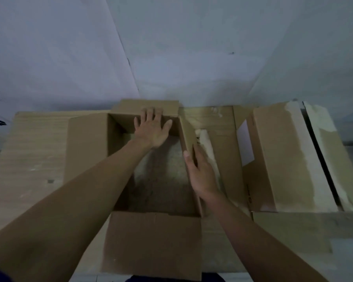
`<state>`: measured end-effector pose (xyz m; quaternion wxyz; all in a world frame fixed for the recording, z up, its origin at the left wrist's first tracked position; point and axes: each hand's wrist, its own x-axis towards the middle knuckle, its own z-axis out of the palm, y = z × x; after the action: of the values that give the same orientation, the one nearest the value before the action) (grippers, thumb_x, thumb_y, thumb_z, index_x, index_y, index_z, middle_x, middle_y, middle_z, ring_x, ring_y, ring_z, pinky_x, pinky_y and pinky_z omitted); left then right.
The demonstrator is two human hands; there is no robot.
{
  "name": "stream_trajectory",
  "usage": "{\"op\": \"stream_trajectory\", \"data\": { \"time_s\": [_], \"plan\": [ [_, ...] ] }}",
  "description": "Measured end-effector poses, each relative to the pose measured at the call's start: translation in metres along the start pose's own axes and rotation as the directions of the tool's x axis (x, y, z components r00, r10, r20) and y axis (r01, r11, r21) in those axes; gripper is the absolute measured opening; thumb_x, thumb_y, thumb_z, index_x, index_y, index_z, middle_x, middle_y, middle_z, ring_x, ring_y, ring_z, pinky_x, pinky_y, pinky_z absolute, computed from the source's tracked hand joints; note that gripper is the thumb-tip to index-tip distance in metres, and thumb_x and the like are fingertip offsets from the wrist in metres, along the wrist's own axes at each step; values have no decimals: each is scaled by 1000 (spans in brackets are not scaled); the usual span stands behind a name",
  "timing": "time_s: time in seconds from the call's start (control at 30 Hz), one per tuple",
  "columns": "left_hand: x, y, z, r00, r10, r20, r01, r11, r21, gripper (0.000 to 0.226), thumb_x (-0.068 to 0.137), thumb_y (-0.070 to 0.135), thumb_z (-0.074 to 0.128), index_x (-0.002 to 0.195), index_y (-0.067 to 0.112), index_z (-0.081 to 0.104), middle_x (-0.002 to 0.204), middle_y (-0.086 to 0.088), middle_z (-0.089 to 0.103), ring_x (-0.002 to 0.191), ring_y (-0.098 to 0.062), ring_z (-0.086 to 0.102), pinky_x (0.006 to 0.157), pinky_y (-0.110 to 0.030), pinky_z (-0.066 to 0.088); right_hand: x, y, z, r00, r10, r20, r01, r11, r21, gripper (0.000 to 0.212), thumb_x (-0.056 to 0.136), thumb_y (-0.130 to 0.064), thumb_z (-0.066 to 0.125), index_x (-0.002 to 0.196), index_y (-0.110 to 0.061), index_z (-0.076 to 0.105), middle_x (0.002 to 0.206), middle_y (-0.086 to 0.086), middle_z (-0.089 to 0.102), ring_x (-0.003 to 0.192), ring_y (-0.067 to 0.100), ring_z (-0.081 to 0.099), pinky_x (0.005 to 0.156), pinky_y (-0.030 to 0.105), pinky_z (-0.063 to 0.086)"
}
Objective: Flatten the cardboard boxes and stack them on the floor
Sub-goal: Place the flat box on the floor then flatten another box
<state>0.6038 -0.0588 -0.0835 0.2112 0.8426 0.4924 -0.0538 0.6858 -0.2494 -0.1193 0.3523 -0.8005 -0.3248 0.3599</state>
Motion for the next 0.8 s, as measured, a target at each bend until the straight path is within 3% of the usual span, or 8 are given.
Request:
{"op": "stream_trajectory", "data": {
  "time_s": [0.07,0.17,0.3,0.4,0.47,0.6,0.7,0.8],
  "plan": [
    [-8,10,3,999,2,54,-1,1000,-29,81,96,67,22,158,22,-4,163,-9,-19,148,-30,-22,120,-53,-7,1,12,-5,1000,9,-25,-6,996,94,75,94,-75,21,157,-33,27,163,-11,27,150,11,22,124,44,20],
    [-35,36,22,991,16,134,-12,999,-33,98,90,74,31,155,18,-16,157,-10,-34,145,-29,-29,117,-52,-11,4,48,-10,993,108,-42,-110,993,-51,70,97,-71,21,154,-33,33,165,-1,22,153,20,13,124,47,10],
    [-71,62,64,985,8,173,23,983,-180,90,94,52,47,157,14,-7,165,-13,5,151,-32,8,120,-54,12,2,73,-16,954,298,-38,-301,946,-121,99,81,-86,24,148,-15,42,154,13,38,144,33,27,118,53,23],
    [-87,69,77,988,-65,143,123,887,-446,73,96,40,51,153,20,10,135,-14,57,117,-35,59,98,-37,47,4,66,-23,946,321,-51,-317,945,81,102,78,-84,43,153,-16,32,154,9,39,142,32,35,114,51,34],
    [-93,73,75,984,-103,143,157,882,-444,61,98,39,49,149,20,22,130,-13,61,115,-34,61,93,-33,46,6,61,-25,936,352,-30,-335,911,239,90,89,-61,60,156,-13,24,154,6,38,140,27,39,113,43,37],
    [-98,70,60,989,-104,103,140,885,-443,44,101,34,45,139,12,39,129,-14,61,118,-34,58,94,-35,46,6,45,-23,987,156,-22,-144,947,288,26,98,-29,60,116,-13,69,107,2,71,105,23,67,87,35,53],
    [-101,60,39,992,-124,35,127,902,-413,37,103,34,40,130,10,46,123,-14,62,112,-34,60,85,-34,46,-2,35,-17,995,89,-52,-66,938,341,28,100,-37,57,97,-15,74,91,7,74,90,22,69,79,36,54],
    [-102,45,11,990,-143,-4,126,890,-439,36,104,36,38,128,12,49,124,-10,61,114,-31,58,78,-30,40,-8,20,-22,977,205,53,-194,765,614,40,100,-48,52,105,-16,76,100,5,77,98,24,72,83,39,58]
  ]
}}
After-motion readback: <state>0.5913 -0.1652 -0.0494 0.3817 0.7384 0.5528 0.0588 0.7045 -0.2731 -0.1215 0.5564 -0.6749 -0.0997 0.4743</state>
